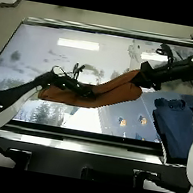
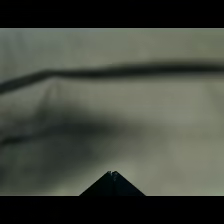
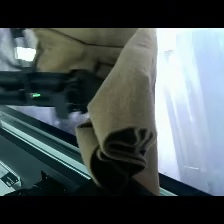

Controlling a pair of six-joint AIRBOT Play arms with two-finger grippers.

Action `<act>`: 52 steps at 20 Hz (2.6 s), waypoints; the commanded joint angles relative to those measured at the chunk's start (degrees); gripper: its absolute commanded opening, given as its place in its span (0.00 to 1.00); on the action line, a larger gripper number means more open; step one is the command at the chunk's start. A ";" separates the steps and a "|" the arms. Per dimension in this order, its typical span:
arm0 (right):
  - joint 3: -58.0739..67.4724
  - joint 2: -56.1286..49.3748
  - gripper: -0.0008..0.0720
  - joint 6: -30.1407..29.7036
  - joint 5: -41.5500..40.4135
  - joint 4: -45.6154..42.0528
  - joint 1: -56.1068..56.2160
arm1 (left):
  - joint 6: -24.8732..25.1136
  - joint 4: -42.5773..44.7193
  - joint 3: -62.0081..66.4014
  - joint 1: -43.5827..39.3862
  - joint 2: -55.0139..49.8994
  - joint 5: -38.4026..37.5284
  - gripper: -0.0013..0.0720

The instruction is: Fold the shirts.

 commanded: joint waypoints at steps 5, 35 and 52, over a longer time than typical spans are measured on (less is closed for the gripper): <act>0.04 11.15 0.08 8.61 -0.55 -1.64 0.83 | 8.83 -28.35 -0.50 -13.86 -7.04 8.57 0.05; -6.84 -17.73 0.88 13.31 -4.24 -23.80 9.77 | 9.31 5.68 -2.86 41.20 42.16 -9.49 0.06; -9.35 -2.01 0.08 3.85 -15.39 1.75 -6.75 | 10.78 5.73 -2.93 40.48 41.70 -9.35 0.06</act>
